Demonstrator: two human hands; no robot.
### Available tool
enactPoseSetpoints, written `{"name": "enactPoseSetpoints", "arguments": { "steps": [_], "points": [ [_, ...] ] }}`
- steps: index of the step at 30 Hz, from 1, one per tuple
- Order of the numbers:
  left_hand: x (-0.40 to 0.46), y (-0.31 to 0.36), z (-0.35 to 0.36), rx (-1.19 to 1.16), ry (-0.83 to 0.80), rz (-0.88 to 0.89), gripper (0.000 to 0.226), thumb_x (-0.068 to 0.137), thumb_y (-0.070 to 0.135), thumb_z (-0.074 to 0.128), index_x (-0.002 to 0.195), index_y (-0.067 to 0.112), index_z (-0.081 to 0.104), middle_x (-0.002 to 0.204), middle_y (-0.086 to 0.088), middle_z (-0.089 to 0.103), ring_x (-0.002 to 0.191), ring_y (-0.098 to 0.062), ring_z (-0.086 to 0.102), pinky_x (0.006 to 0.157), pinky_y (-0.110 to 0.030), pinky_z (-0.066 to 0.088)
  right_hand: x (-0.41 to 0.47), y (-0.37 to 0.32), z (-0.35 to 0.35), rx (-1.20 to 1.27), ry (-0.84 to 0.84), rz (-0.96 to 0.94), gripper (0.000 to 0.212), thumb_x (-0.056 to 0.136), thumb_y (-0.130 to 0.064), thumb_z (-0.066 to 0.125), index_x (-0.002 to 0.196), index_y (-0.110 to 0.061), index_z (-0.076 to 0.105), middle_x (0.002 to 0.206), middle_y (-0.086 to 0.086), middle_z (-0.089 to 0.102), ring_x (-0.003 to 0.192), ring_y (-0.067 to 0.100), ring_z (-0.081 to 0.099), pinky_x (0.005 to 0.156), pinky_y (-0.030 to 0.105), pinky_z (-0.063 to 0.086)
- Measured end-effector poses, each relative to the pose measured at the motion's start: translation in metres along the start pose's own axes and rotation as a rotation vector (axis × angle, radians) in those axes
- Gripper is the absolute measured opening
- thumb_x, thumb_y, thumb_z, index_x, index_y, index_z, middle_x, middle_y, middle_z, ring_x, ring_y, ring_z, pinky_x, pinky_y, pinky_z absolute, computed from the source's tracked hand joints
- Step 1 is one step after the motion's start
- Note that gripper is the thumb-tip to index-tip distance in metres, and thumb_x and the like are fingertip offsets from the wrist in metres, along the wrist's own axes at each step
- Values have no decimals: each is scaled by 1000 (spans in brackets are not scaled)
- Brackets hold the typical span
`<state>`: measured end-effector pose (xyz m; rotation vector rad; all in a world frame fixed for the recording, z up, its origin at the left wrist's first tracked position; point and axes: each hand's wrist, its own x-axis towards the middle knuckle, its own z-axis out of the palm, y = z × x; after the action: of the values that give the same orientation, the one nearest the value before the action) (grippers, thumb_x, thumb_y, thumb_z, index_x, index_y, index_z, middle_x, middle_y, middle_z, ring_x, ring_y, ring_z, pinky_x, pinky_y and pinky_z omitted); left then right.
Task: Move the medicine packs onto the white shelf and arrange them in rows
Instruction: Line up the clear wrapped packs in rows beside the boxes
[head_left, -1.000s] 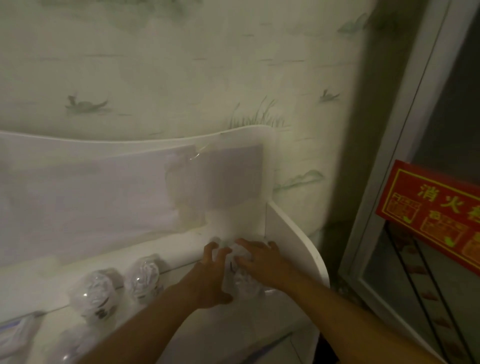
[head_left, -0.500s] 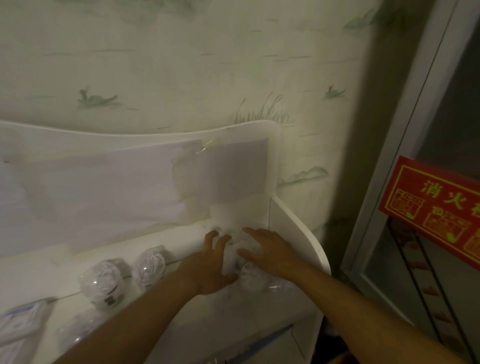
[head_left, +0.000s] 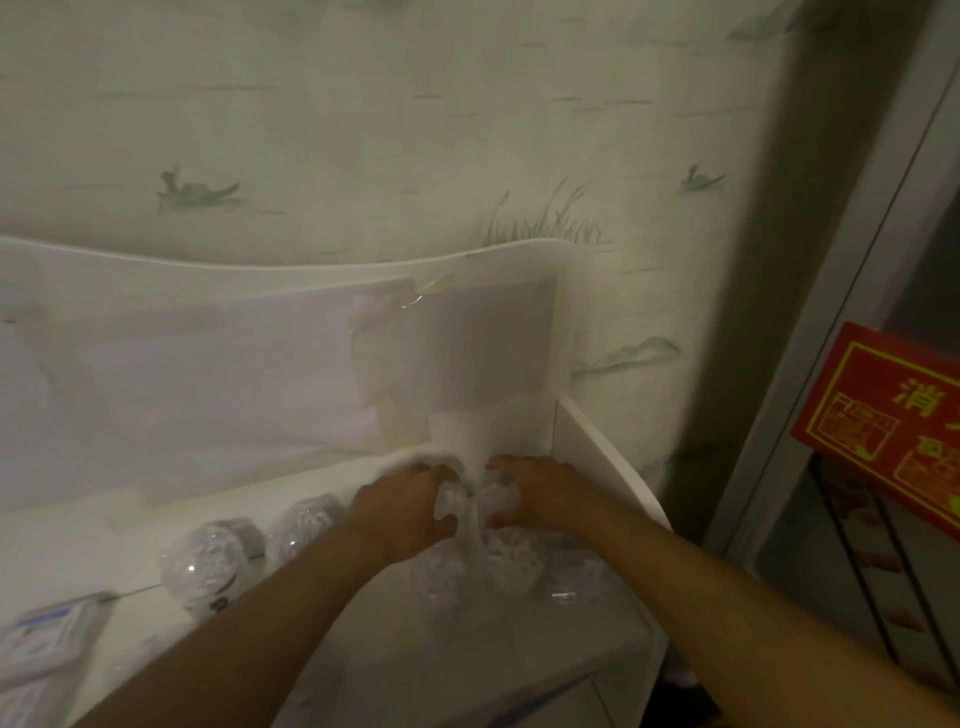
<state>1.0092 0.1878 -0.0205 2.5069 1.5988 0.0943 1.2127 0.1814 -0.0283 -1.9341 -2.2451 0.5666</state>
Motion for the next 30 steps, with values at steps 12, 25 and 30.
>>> {"name": "enactPoseSetpoints", "arguments": {
  "steps": [12,25,30],
  "points": [
    [1,-18,-5,-35,5,-6,64,79,52,68,136,36,43,145,11,42,128,-16,47,103,-34,43,32,12,9,74,110,-32,80,75,-47,75,143,-23,40,148,2,40,133,20,41,108,35,38],
    [-5,-14,-5,122,61,-11,55,86,53,56,136,38,39,145,15,39,124,-17,50,94,-41,50,37,13,20,157,146,-8,73,72,-47,76,134,-25,44,139,-1,49,124,21,49,99,33,43],
    [-16,-17,-9,118,70,7,56,89,56,51,138,36,36,149,15,30,125,-17,48,93,-39,50,26,17,16,161,149,-12,81,74,-57,71,142,-32,36,148,-3,40,131,21,44,105,38,42]
  ]
}}
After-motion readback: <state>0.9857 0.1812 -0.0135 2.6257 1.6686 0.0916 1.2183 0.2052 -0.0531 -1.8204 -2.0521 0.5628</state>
